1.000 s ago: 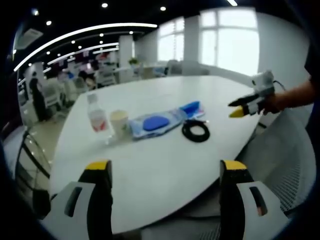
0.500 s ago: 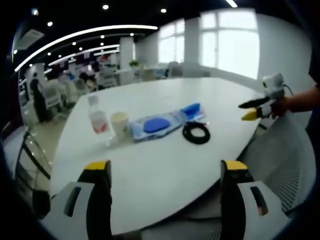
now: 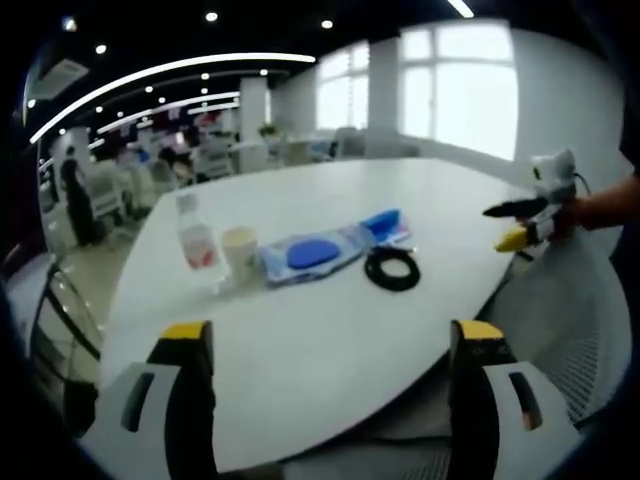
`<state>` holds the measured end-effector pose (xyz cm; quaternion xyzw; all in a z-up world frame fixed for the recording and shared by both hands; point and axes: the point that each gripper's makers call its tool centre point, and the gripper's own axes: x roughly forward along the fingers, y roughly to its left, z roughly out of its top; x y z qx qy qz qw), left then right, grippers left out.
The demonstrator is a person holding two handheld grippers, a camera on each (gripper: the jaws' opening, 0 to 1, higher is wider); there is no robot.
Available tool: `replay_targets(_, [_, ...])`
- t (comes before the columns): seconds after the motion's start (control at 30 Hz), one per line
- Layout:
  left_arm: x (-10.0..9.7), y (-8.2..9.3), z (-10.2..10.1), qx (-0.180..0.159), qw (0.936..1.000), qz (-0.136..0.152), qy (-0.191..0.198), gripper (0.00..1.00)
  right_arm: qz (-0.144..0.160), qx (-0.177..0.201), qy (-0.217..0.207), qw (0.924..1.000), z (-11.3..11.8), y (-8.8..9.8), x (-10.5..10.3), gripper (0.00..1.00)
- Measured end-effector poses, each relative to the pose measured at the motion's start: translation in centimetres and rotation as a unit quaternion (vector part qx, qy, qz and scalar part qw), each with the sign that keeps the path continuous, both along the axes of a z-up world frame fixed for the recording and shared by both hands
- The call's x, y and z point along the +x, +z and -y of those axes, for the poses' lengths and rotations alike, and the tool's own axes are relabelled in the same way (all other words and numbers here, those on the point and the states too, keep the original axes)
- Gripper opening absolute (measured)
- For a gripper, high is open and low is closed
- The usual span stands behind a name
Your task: Arrange the tabletop items into an orderly group along one side of the table until the central work area is clear of visible clutter.
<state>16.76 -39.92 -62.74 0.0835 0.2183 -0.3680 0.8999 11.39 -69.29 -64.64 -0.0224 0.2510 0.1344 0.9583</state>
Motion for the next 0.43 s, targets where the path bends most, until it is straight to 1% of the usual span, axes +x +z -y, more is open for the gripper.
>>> replay_targets(0.13, [0.1,-0.02,-0.07,0.002,1.0,0.002,0.002,0.99,0.001,-0.007,0.003,1.0,0.01,-0.02,0.0,1.0])
replay_targets(0.33, [0.07,-0.04,-0.02,0.0,1.0,0.0,0.002,1.0,-0.005,-0.001,-0.001,1.0,0.13,-0.23,-0.03,1.0])
replay_targets(0.43, [0.1,0.02,-0.05,0.001,1.0,0.002,0.002,1.0,-0.006,-0.004,0.001,1.0,0.12,-0.32,-0.05,1.0])
